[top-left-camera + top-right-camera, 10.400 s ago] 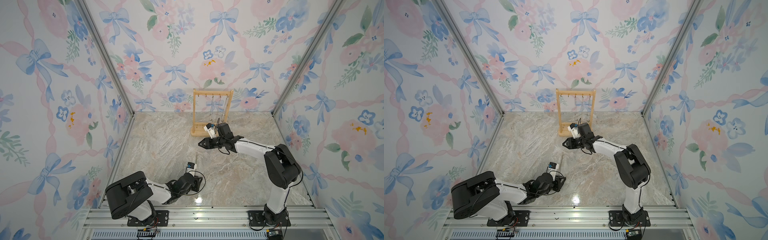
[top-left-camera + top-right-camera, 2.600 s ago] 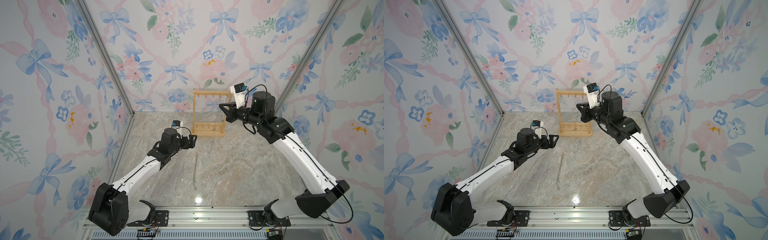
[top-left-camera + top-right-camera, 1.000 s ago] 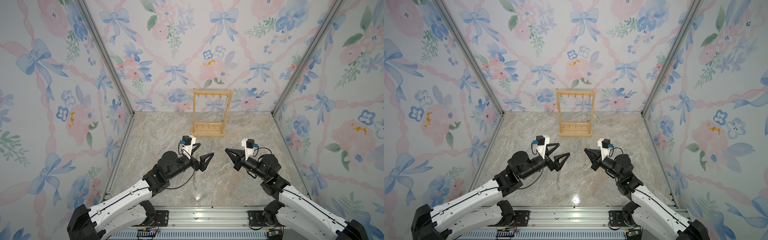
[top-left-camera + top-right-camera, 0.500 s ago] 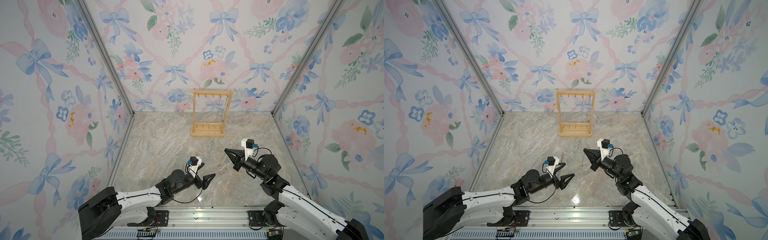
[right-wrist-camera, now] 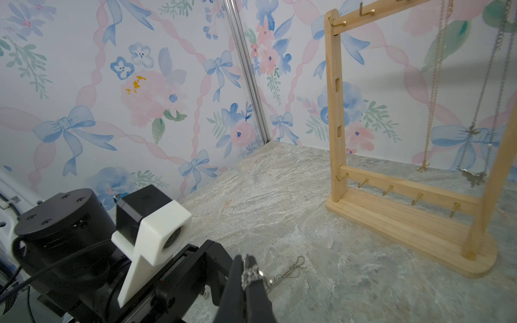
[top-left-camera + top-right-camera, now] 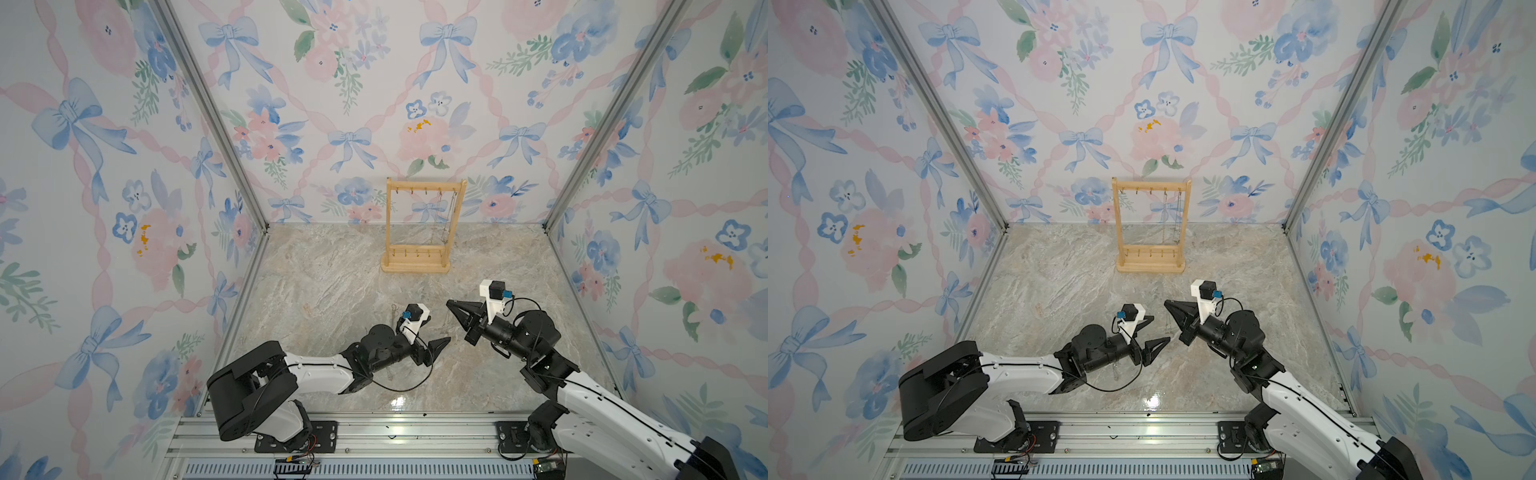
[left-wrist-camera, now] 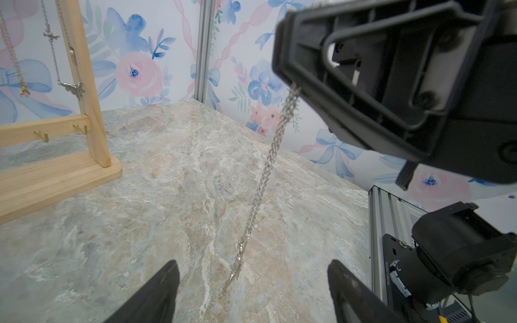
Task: Take the necklace off the jewelry display stand
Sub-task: Place the necklace at the center of the board.
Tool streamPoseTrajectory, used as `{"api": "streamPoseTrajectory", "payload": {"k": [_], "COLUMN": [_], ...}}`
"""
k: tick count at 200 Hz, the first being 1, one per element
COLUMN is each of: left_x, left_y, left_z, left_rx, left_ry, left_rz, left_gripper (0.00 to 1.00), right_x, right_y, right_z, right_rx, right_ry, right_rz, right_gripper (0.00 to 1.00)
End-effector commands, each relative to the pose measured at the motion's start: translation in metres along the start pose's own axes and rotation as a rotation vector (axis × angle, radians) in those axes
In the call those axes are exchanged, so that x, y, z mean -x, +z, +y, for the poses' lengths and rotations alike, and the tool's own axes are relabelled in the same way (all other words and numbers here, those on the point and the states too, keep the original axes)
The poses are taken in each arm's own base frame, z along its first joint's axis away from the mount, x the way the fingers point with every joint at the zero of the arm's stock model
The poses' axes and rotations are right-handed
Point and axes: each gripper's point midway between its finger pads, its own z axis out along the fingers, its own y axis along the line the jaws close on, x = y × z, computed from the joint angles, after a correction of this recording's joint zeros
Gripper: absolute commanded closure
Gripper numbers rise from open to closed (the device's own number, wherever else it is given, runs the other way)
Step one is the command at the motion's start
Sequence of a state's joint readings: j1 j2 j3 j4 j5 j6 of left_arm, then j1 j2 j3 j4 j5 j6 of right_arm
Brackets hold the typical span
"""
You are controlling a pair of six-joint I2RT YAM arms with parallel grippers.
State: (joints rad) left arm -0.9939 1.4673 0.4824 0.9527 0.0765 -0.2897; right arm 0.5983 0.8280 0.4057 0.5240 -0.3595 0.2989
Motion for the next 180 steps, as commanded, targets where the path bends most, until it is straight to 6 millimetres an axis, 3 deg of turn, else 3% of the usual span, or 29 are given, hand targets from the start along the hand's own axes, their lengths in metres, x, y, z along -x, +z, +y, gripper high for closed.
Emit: {"api": "streamPoseTrajectory", "payload": {"k": [1,52,113,146,165,180], "left_x": [0.009,0.001,-0.009,-0.014,-0.015,-0.016], "left_y": [0.01,0.029,0.044,0.048,0.048,0.048], "left_z": [-0.002,0.001,0.003,0.002,0.002,0.001], "left_rx": [-0.034,-0.059,-0.096,-0.11,-0.113,-0.112], "left_ry": [0.034,0.032,0.003,-0.008,-0.009,-0.012], "left_rz": [-0.02,0.017,0.062,0.076,0.08,0.082], "left_gripper": [0.18,0.26,0.64,0.72,0.84,0.88], "right_x": [0.007,0.007,0.007,0.007,0.007,0.007], "right_y": [-0.001,-0.001,-0.001,-0.001,-0.002,-0.001], "right_z": [0.008,0.009,0.009,0.009,0.009,0.009], "right_rx": [0.017,0.021,0.017,0.019,0.018,0.017], "right_ry": [-0.021,-0.025,-0.031,-0.032,-0.033,-0.032], "right_rz": [-0.009,-0.009,-0.007,-0.008,-0.007,-0.007], "right_gripper": [1.0,1.0,1.0,1.0,1.0,1.0]}}
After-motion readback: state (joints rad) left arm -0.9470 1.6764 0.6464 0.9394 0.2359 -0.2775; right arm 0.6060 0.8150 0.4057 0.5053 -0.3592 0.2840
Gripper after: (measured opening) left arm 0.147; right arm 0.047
